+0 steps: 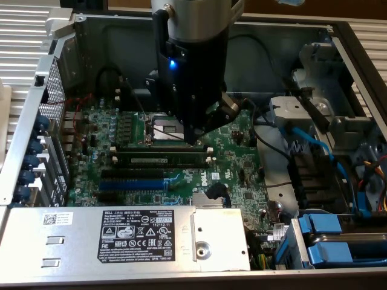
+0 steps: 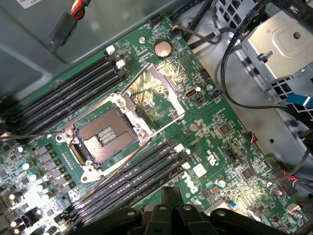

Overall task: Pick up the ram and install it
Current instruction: 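Press down the ram until it locks into place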

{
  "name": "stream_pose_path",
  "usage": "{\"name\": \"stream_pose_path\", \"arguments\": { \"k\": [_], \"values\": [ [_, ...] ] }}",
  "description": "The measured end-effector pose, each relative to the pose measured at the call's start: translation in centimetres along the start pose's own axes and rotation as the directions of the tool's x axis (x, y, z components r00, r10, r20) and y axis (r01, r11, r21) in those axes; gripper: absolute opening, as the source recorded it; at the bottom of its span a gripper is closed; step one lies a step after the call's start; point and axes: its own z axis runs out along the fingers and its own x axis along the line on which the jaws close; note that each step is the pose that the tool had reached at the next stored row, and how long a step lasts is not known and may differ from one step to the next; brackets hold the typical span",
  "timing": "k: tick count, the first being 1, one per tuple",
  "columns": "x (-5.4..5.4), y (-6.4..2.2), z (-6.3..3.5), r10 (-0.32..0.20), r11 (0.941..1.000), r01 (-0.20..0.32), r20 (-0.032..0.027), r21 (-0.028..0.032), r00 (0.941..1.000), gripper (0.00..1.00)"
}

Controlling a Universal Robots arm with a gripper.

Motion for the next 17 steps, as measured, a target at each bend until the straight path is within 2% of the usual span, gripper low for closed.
{"name": "stream_pose_path", "arguments": {
  "k": [11, 17],
  "values": [
    [-0.01, 0.01, -0.17, 0.0, 1.0, 0.0, 0.0002, 0.0002, 1.0, 0.11],
    [-0.02, 0.05, -0.64, 0.0, 1.0, 0.0, 0.0043, -0.003, 1.0, 0.11]
  ]
}}
